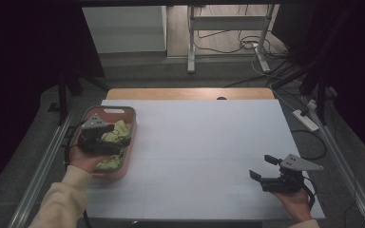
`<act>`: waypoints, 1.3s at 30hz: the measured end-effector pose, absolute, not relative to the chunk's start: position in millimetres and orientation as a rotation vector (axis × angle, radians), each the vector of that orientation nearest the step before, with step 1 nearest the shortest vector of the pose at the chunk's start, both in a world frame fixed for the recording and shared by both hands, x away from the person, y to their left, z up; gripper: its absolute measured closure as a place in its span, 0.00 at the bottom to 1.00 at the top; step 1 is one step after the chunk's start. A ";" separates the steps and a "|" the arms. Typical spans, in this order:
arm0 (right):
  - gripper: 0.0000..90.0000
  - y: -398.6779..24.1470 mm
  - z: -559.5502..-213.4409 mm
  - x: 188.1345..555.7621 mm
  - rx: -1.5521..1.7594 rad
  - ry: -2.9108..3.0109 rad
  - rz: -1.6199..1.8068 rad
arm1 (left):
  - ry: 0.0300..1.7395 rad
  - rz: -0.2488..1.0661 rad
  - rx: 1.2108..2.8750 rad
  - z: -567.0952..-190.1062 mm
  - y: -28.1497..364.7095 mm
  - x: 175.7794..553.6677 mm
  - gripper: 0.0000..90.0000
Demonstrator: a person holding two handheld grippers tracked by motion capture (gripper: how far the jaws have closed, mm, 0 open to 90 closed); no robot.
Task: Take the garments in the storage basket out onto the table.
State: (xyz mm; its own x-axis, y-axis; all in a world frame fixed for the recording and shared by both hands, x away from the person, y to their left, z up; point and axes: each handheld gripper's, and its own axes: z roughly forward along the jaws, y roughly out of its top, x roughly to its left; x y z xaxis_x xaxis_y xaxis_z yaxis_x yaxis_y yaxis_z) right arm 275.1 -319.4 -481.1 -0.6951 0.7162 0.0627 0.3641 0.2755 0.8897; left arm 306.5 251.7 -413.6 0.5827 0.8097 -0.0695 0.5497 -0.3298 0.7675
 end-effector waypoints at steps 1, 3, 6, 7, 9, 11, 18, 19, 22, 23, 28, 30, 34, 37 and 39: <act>0.15 -319.6 -481.1 275.1 0.982 2.200 1.391 | 1.085 0.421 2.028 -414.1 252.8 307.8 0.16; 0.15 -319.8 -481.1 275.0 0.983 2.199 1.390 | 1.097 0.421 2.026 -415.2 255.0 310.1 0.17; 0.15 -319.8 -481.3 275.1 0.984 2.200 1.388 | 1.109 0.419 2.027 -416.3 257.6 312.4 0.17; 0.15 -319.8 -481.3 275.1 0.984 2.200 1.388 | 1.116 0.419 2.029 -416.8 258.9 313.5 0.17; 0.15 -319.6 -481.5 275.1 0.984 2.201 1.387 | 1.126 0.418 2.032 -417.6 261.4 315.3 0.17; 0.15 -319.5 -481.7 275.3 0.984 2.202 1.387 | 1.138 0.416 2.028 -418.3 264.0 317.0 0.17; 0.15 -318.9 -482.3 275.8 0.980 2.205 1.382 | 1.177 0.412 2.021 -419.5 273.9 323.6 0.17; 0.15 -318.9 -482.3 275.8 0.980 2.205 1.382 | 1.177 0.412 2.021 -419.5 273.9 323.6 0.17; 0.15 -318.9 -482.3 275.7 0.981 2.204 1.383 | 1.191 0.411 2.022 -420.6 276.4 326.1 0.18; 0.15 -319.0 -482.3 275.7 0.981 2.205 1.382 | 1.196 0.411 2.024 -421.3 277.5 327.4 0.18; 0.15 -318.8 -482.4 275.7 0.981 2.205 1.379 | 1.224 0.402 2.034 -423.8 281.8 334.5 0.18; 0.15 -318.7 -482.6 275.8 0.981 2.206 1.379 | 1.231 0.403 2.041 -424.6 283.3 336.8 0.18; 0.15 -318.4 -482.9 276.2 0.982 2.209 1.375 | 1.251 0.397 2.053 -427.6 286.7 341.3 0.18; 0.15 -318.1 -483.4 276.6 0.982 2.211 1.372 | 1.269 0.384 2.062 -431.7 289.5 344.9 0.18; 0.15 -318.1 -483.2 275.9 0.980 2.211 1.370 | 1.282 0.374 2.080 -435.8 291.5 347.1 0.18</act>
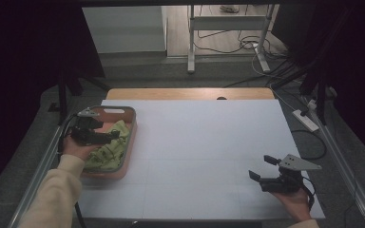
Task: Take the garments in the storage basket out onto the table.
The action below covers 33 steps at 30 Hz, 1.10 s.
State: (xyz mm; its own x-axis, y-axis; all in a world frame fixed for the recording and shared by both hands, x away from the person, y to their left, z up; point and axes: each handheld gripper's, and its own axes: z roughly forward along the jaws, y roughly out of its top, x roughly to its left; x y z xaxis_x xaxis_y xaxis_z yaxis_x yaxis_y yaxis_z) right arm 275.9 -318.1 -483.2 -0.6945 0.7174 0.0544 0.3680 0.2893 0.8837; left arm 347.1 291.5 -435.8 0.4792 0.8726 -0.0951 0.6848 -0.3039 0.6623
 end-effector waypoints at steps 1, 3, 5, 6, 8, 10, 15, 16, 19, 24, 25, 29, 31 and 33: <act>0.15 -318.1 -483.2 275.9 0.980 2.211 1.370 | 1.285 0.371 2.087 -437.3 291.8 347.8 0.18; 0.15 -318.5 -483.3 275.8 0.981 2.210 1.370 | 1.295 0.351 2.105 -442.6 294.2 349.4 0.18; 0.15 -318.3 -483.5 276.0 0.981 2.212 1.368 | 1.297 0.338 2.112 -444.7 295.4 350.0 0.19; 0.15 -318.3 -483.5 276.0 0.981 2.212 1.368 | 1.299 0.333 2.116 -445.9 296.1 350.4 0.19; 0.15 -318.1 -483.7 276.1 0.978 2.215 1.364 | 1.313 0.319 2.125 -449.5 298.4 351.7 0.19; 0.15 -317.6 -484.0 276.3 0.976 2.217 1.360 | 1.325 0.306 2.133 -453.0 300.4 353.0 0.19; 0.15 -317.2 -484.4 276.6 0.975 2.220 1.357 | 1.336 0.303 2.145 -456.1 301.2 354.6 0.19; 0.15 -317.0 -484.4 276.6 0.978 2.220 1.360 | 1.341 0.301 2.150 -457.3 301.2 355.4 0.19; 0.15 -317.1 -484.3 276.5 0.979 2.220 1.362 | 1.349 0.286 2.168 -461.2 300.3 358.1 0.19; 0.15 -317.3 -484.6 276.6 0.979 2.221 1.360 | 1.352 0.263 2.198 -465.8 297.1 362.8 0.19; 0.15 -317.3 -484.7 276.7 0.980 2.221 1.359 | 1.352 0.260 2.205 -466.8 296.1 363.7 0.18; 0.15 -317.1 -484.9 276.7 0.979 2.223 1.356 | 1.354 0.247 2.236 -470.3 292.9 367.0 0.18; 0.15 -317.1 -485.0 276.7 0.978 2.225 1.355 | 1.359 0.245 2.247 -471.9 291.9 368.3 0.18; 0.15 -317.0 -485.1 276.8 0.978 2.226 1.354 | 1.367 0.241 2.260 -474.0 291.8 370.0 0.18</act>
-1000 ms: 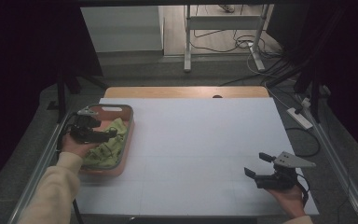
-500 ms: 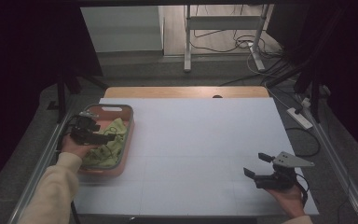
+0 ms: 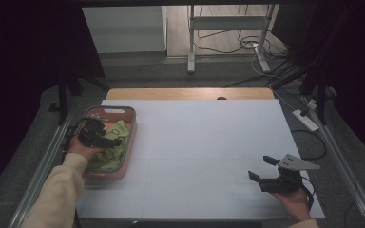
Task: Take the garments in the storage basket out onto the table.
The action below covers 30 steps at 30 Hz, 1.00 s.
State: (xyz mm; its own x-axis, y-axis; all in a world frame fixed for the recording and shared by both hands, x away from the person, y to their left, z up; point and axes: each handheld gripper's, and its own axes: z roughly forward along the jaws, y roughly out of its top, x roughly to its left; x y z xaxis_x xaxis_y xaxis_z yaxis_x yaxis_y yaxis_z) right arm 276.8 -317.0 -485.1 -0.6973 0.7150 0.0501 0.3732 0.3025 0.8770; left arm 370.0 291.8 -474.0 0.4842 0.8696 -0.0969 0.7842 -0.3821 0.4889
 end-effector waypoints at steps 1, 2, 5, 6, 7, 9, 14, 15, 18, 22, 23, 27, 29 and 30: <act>0.15 -317.0 -485.1 276.8 0.978 2.226 1.354 | 1.367 0.241 2.260 -474.0 291.8 370.0 0.18; 0.15 -316.9 -485.2 276.9 0.978 2.226 1.354 | 1.375 0.240 2.261 -474.8 291.9 370.6 0.18; 0.15 -316.9 -485.5 277.1 0.979 2.228 1.352 | 1.386 0.240 2.267 -476.6 292.7 372.2 0.18; 0.15 -316.9 -485.5 277.1 0.979 2.228 1.352 | 1.389 0.242 2.274 -477.5 293.0 372.9 0.18; 0.15 -316.8 -485.5 277.1 0.980 2.229 1.352 | 1.396 0.244 2.280 -478.8 293.0 373.7 0.18; 0.15 -316.6 -485.6 277.1 0.979 2.230 1.351 | 1.403 0.243 2.290 -480.7 293.4 374.9 0.18; 0.15 -316.5 -486.0 277.1 0.980 2.231 1.350 | 1.422 0.225 2.304 -485.2 294.5 377.7 0.18; 0.15 -316.5 -486.0 277.2 0.982 2.232 1.351 | 1.427 0.222 2.308 -486.4 294.6 378.3 0.18; 0.15 -316.7 -485.6 277.1 0.986 2.229 1.362 | 1.434 0.217 2.321 -489.0 294.0 379.6 0.17; 0.15 -316.8 -485.7 277.2 0.986 2.230 1.361 | 1.439 0.207 2.342 -492.6 292.6 381.6 0.17; 0.15 -316.7 -485.8 277.2 0.987 2.230 1.361 | 1.441 0.205 2.346 -493.5 292.2 382.1 0.17; 0.15 -316.6 -485.8 277.2 0.986 2.232 1.359 | 1.447 0.205 2.363 -496.3 291.1 383.3 0.17; 0.15 -316.6 -485.8 277.1 0.986 2.232 1.359 | 1.449 0.206 2.371 -497.5 290.4 383.6 0.17; 0.15 -316.4 -485.9 277.1 0.983 2.233 1.358 | 1.448 0.202 2.383 -499.2 289.9 384.0 0.17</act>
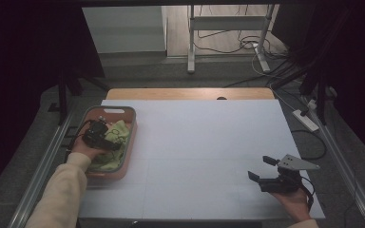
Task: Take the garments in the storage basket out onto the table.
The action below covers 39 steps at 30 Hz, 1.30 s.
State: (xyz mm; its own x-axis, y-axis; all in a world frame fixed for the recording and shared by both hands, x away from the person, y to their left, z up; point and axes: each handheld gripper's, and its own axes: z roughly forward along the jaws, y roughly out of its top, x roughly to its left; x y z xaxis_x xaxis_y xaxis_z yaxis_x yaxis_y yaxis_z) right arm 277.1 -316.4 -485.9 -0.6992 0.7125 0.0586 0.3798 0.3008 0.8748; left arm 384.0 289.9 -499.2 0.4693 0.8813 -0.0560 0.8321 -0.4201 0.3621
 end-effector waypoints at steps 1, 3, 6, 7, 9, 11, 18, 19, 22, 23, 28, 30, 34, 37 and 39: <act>0.15 -316.3 -485.9 277.2 0.983 2.234 1.358 | 1.448 0.202 2.383 -499.2 289.9 384.0 0.17; 0.15 -316.2 -486.1 277.2 0.982 2.234 1.356 | 1.454 0.197 2.394 -501.1 289.3 384.8 0.17; 0.15 -316.3 -486.1 277.2 0.983 2.234 1.356 | 1.468 0.182 2.399 -503.4 289.0 386.4 0.18; 0.15 -316.4 -486.0 277.1 0.983 2.234 1.354 | 1.470 0.174 2.401 -504.0 288.6 386.9 0.21; 0.15 -316.4 -486.0 277.1 0.983 2.234 1.354 | 1.464 0.157 2.408 -505.2 287.4 387.2 0.28; 0.15 -316.3 -486.0 277.0 0.982 2.233 1.354 | 1.448 0.127 2.416 -506.0 286.2 387.4 0.36; 0.15 -316.2 -486.0 277.0 0.981 2.234 1.350 | 1.451 0.018 2.388 -506.2 288.3 389.4 0.66; 0.15 -316.2 -486.0 277.0 0.981 2.234 1.350 | 1.456 0.012 2.381 -506.1 288.5 389.5 0.66; 0.15 -316.3 -486.0 277.1 0.982 2.233 1.350 | 1.454 0.000 2.375 -504.7 290.2 389.3 0.70; 0.15 -316.3 -486.0 277.0 0.982 2.232 1.349 | 1.454 -0.001 2.372 -503.8 290.5 388.8 0.72; 0.15 -316.3 -486.0 277.1 0.982 2.232 1.347 | 1.450 0.031 2.355 -498.6 289.3 385.3 0.74; 0.15 -316.3 -486.1 277.2 0.982 2.232 1.346 | 1.452 0.049 2.343 -496.4 289.7 384.1 0.74; 0.16 -316.0 -486.1 277.2 0.981 2.232 1.345 | 1.447 0.098 2.322 -490.2 290.4 380.5 0.74; 0.16 -316.0 -486.0 277.1 0.981 2.231 1.344 | 1.440 0.121 2.310 -486.6 290.4 377.9 0.74; 0.16 -316.2 -486.0 277.1 0.982 2.232 1.345 | 1.426 0.142 2.312 -483.2 289.4 374.8 0.74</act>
State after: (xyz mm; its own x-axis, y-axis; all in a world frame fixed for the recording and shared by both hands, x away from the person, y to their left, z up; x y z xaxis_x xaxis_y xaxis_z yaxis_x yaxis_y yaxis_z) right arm 277.1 -316.2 -486.0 -0.6961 0.7163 0.0497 0.3787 0.3075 0.8729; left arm 374.8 289.4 -483.2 0.4689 0.8737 -0.1296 0.8309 -0.3866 0.4002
